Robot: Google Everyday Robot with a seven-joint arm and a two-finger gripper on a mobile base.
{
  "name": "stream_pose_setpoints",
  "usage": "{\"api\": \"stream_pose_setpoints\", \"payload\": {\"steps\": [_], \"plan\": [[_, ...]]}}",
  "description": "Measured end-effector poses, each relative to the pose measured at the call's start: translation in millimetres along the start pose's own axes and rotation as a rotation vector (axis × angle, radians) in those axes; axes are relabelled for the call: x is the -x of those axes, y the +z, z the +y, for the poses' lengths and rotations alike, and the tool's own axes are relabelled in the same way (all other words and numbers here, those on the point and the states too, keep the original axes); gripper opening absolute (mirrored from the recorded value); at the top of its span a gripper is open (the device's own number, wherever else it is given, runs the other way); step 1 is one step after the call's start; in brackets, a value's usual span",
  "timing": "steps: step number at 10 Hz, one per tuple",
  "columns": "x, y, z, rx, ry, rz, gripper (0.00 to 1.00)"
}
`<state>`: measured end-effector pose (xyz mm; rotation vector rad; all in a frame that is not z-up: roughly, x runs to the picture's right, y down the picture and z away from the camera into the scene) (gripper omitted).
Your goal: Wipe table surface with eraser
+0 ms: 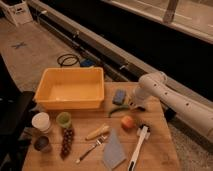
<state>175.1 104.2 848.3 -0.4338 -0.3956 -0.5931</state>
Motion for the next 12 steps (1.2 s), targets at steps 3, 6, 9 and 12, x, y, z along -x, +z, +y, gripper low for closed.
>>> {"api": "stream_pose_setpoints", "payload": {"steps": [3, 6, 9, 12], "plan": [[-27.7, 3.5, 13.8, 0.046, 0.048, 0.036, 0.0], [-59.5, 14.9, -6.7, 0.037, 0.06, 0.055, 0.0], [-65.6, 13.4, -31.4, -0.032, 0.038, 0.058, 0.0], [-39.1, 6.8, -55.9, -0.076, -0.014, 0.035, 0.0]]}}
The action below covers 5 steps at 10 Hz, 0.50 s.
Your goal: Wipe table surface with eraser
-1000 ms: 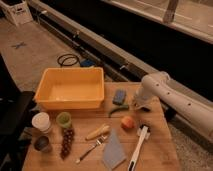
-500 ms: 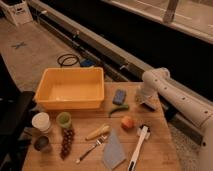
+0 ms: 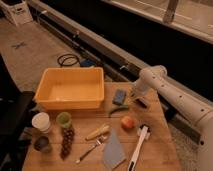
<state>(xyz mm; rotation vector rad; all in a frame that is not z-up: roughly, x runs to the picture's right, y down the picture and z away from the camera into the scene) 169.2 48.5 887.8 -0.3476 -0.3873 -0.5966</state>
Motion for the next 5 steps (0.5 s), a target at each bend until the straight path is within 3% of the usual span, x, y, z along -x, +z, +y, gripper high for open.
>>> {"api": "stream_pose_setpoints", "payload": {"steps": [3, 5], "plan": [[43.2, -6.2, -5.8, 0.018, -0.045, -0.06, 0.0], [62.3, -9.8, 18.8, 0.082, -0.022, -0.088, 0.0]]}}
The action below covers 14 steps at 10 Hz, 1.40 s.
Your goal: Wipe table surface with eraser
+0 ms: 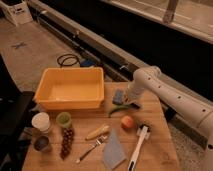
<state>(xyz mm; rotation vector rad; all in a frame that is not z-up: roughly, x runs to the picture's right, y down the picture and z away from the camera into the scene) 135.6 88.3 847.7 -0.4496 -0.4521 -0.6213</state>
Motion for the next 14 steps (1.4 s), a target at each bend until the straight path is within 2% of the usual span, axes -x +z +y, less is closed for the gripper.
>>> {"api": "stream_pose_setpoints", "payload": {"steps": [1, 2, 4, 6, 7, 9, 10, 12, 14], "plan": [[3.1, 0.4, 7.6, 0.025, 0.013, -0.002, 0.0], [-1.3, 0.4, 22.9, 0.068, 0.044, 0.006, 0.0], [-18.9, 1.1, 44.7, 0.126, 0.098, 0.035, 0.0], [-44.8, 5.6, 60.6, 0.166, 0.157, 0.072, 0.0], [-54.1, 7.0, 64.8, 0.172, 0.179, 0.083, 0.0], [-81.2, 10.4, 65.2, 0.161, 0.233, 0.105, 0.0], [-91.0, 12.2, 57.7, 0.146, 0.241, 0.112, 0.0], [-102.6, 16.8, 34.2, 0.093, 0.235, 0.132, 0.0], [-100.6, 18.2, 12.9, 0.039, 0.215, 0.144, 0.0]]}}
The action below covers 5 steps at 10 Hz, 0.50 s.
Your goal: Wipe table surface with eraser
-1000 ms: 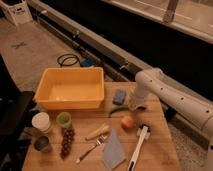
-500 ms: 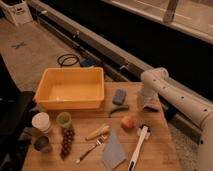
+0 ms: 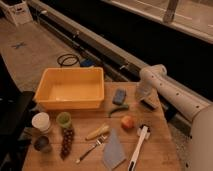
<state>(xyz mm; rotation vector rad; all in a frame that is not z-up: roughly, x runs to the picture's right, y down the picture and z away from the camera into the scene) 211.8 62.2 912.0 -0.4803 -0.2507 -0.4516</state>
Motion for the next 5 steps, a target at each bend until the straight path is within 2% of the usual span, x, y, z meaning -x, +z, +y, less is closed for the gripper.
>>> {"api": "stream_pose_setpoints", "payload": {"steps": [1, 2, 3, 5], "plan": [[10.1, 1.1, -10.9, -0.02, -0.017, -0.001, 0.0], [20.8, 2.7, -16.2, -0.022, -0.033, -0.004, 0.0], [27.0, 3.4, -13.8, -0.014, -0.039, -0.005, 0.0], [40.0, 0.6, 10.7, 0.025, -0.038, -0.01, 0.0]]}}
